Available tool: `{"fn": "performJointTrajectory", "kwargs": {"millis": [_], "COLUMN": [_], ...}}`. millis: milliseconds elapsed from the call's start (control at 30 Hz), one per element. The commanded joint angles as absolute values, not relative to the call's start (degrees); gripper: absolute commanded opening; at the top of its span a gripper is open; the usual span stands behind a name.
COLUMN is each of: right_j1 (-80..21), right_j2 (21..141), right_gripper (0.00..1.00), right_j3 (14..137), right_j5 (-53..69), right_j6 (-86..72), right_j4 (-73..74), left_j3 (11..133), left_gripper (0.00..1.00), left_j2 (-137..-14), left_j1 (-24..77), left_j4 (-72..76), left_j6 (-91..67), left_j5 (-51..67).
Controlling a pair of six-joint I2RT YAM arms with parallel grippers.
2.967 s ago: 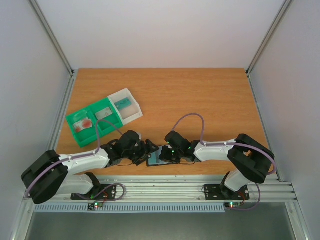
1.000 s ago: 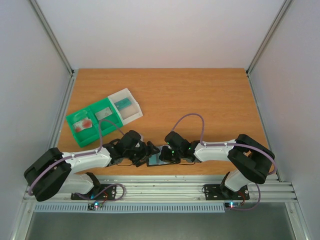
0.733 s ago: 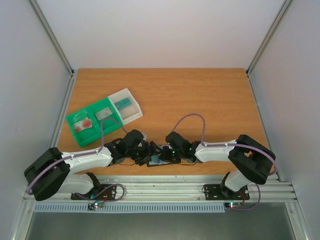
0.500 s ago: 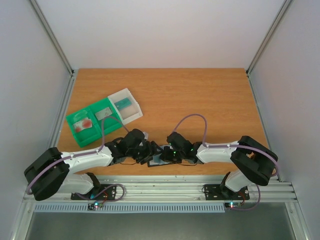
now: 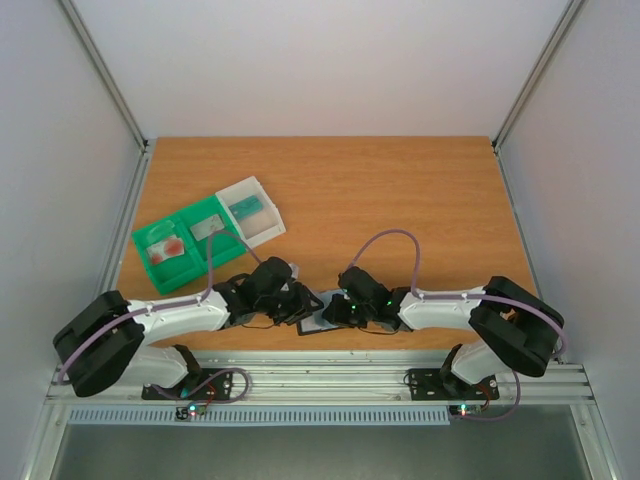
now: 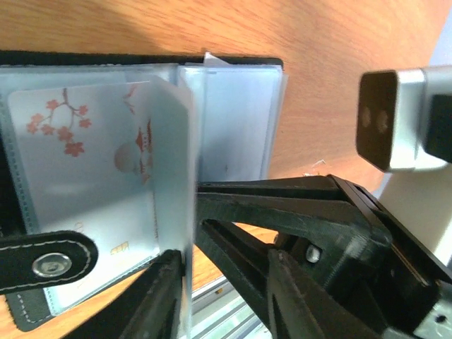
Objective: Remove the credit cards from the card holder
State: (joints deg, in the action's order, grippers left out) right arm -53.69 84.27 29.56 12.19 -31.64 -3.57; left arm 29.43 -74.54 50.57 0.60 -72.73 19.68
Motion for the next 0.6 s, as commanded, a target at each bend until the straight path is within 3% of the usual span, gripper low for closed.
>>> {"fn": "performJointTrajectory", "kwargs": {"millis": [0, 167, 567], "right_j1": [-54.0, -53.9, -54.0], "right_j2": [82.1, 80.7, 74.6], "right_gripper": [0.11, 0.13, 0.17], "right_j3": [28.8, 28.6, 28.2], "right_j5": [9.7, 9.2, 4.4], "right_j6": [-30.7, -30.0, -26.6], "right_j4": [-3.3, -2.7, 5.9], "left_j3": [31.1, 31.7, 33.0], "left_gripper": [0.32, 0.26, 0.26], "left_j2": [-75.8, -75.9, -77.4], "left_j1": [51.0, 51.2, 51.5], "left_j4": [2.8, 1.6, 2.4], "left_j6": [-71.9, -71.3, -70.8], "left_j5": [19.1, 18.4, 18.5]}}
